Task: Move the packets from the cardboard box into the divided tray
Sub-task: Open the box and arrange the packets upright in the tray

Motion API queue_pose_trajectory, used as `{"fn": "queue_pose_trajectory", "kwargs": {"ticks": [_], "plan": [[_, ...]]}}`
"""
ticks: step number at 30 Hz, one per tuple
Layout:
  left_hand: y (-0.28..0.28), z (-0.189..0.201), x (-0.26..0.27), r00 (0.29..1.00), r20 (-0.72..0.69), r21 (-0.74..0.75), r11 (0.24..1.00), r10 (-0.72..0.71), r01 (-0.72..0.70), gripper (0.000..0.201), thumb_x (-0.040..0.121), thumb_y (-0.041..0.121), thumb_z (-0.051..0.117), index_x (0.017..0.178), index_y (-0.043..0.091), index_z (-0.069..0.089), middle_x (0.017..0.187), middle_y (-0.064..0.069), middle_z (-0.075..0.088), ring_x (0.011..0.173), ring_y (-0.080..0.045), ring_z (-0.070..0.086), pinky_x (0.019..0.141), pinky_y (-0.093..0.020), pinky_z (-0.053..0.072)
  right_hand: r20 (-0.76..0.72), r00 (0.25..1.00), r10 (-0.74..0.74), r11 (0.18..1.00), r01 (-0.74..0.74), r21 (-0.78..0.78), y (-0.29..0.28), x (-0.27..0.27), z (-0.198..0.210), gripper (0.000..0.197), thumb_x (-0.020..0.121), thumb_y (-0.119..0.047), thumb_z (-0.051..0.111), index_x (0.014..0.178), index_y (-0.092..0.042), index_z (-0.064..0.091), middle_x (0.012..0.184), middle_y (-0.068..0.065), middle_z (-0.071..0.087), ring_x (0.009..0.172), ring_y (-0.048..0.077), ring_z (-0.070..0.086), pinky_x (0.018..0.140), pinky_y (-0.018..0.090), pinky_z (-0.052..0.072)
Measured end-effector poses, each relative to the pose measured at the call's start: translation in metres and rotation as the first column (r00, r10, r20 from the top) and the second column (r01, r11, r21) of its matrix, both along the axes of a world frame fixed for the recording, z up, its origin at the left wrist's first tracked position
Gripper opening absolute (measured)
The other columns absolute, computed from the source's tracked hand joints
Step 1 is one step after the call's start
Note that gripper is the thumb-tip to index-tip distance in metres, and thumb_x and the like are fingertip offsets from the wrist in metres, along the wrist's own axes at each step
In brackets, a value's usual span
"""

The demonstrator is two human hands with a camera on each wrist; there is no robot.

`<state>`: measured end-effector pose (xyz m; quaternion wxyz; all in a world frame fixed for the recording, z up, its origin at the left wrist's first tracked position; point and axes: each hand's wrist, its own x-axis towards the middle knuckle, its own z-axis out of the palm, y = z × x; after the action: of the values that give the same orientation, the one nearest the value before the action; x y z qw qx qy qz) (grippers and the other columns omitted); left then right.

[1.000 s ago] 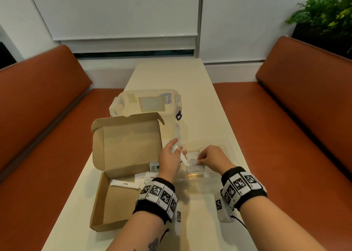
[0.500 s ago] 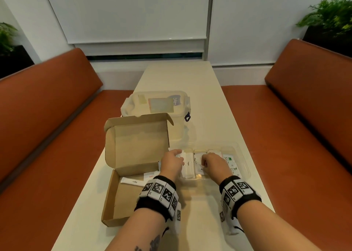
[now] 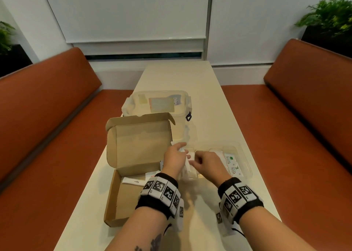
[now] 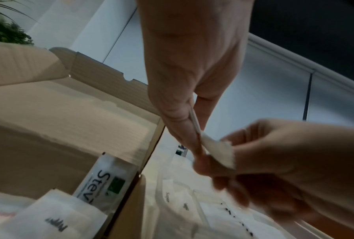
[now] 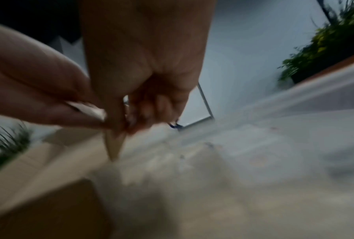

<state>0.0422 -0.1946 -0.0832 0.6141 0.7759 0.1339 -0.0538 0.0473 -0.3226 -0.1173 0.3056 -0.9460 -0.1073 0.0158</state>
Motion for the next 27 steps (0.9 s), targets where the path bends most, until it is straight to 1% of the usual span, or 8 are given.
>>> {"fn": "queue_pose_trajectory", "kwargs": {"ticks": [2,3,5,7,13,23,25,27], "plan": [[0.001,0.002,0.002,1.000,0.025,-0.010,1.000,0.003,-0.003,0.043,0.093,-0.008,0.038,0.128,0.009,0.056,0.109,-0.011,0.060,0.084,-0.018,0.062,0.072,-0.025,0.052,-0.200,0.976,0.090,0.991,-0.067,0.117,0.012,-0.007,0.008,0.033,0.084,-0.021,0.060,0.051,-0.023,0.055,0.051,-0.005,0.058,0.041,0.003,0.046,0.052,0.021,0.038],[0.002,0.003,0.003,0.999,0.034,-0.024,1.000,0.013,-0.012,0.042,0.093,-0.008,0.038,0.127,0.009,0.057,0.106,-0.010,0.060,0.083,-0.017,0.060,0.069,-0.022,0.051,-0.305,0.943,0.131,0.986,-0.090,0.143,0.016,-0.011,0.010,0.031,0.085,-0.024,0.061,0.055,-0.018,0.062,0.052,-0.003,0.062,0.038,0.003,0.047,0.047,0.019,0.040],[0.005,0.003,0.004,0.998,0.047,-0.036,0.999,0.039,-0.037,0.040,0.094,-0.007,0.039,0.125,0.010,0.058,0.105,-0.009,0.060,0.082,-0.016,0.060,0.069,-0.021,0.051,-0.450,0.874,0.182,0.978,-0.115,0.173,0.023,-0.018,0.012,0.034,0.088,-0.033,0.061,0.064,-0.010,0.068,0.051,-0.003,0.064,0.036,0.006,0.049,0.043,0.017,0.043],[0.009,0.003,0.005,0.997,0.054,-0.036,0.998,0.053,-0.051,0.040,0.094,-0.006,0.040,0.125,0.013,0.058,0.105,-0.007,0.060,0.084,-0.015,0.062,0.070,-0.022,0.052,-0.518,0.830,0.208,0.974,-0.125,0.190,0.030,-0.023,0.012,0.034,0.089,-0.033,0.060,0.065,-0.009,0.067,0.051,-0.003,0.063,0.036,0.007,0.053,0.043,0.016,0.045],[0.017,0.001,0.005,0.994,0.072,-0.076,0.994,0.080,-0.075,0.039,0.095,-0.005,0.040,0.124,0.013,0.059,0.104,-0.006,0.059,0.081,-0.011,0.061,0.070,-0.019,0.052,-0.577,0.791,0.206,0.978,-0.153,0.140,0.049,-0.029,0.014,0.027,0.087,-0.017,0.062,0.061,-0.009,0.062,0.044,-0.003,0.060,0.035,0.005,0.055,0.043,0.016,0.046],[0.026,-0.001,0.005,0.989,0.111,-0.088,0.992,0.101,-0.092,0.038,0.096,-0.002,0.041,0.124,0.016,0.059,0.107,-0.006,0.061,0.083,-0.008,0.064,0.067,-0.016,0.052,-0.507,0.829,0.235,0.968,-0.152,0.200,0.071,-0.034,0.006,0.034,0.089,-0.011,0.059,0.055,-0.012,0.056,0.034,-0.008,0.053,0.030,0.001,0.050,0.039,0.012,0.042],[0.025,-0.001,0.004,0.987,0.116,-0.109,0.989,0.109,-0.096,0.038,0.096,-0.002,0.041,0.123,0.017,0.060,0.108,-0.006,0.061,0.082,-0.008,0.064,0.066,-0.016,0.053,-0.499,0.835,0.234,0.968,-0.151,0.201,0.070,-0.034,0.007,0.032,0.089,-0.010,0.058,0.057,-0.010,0.058,0.038,-0.006,0.055,0.030,0.002,0.049,0.040,0.013,0.044],[0.022,0.000,0.003,0.985,0.135,-0.172,0.981,0.111,-0.087,0.038,0.095,-0.003,0.042,0.122,0.017,0.060,0.107,-0.007,0.062,0.082,-0.011,0.065,0.073,-0.023,0.056,-0.502,0.838,0.213,0.972,-0.127,0.200,0.063,-0.033,0.011,0.022,0.088,-0.009,0.059,0.068,-0.003,0.064,0.050,-0.001,0.059,0.032,0.002,0.050,0.041,0.015,0.045]]}}
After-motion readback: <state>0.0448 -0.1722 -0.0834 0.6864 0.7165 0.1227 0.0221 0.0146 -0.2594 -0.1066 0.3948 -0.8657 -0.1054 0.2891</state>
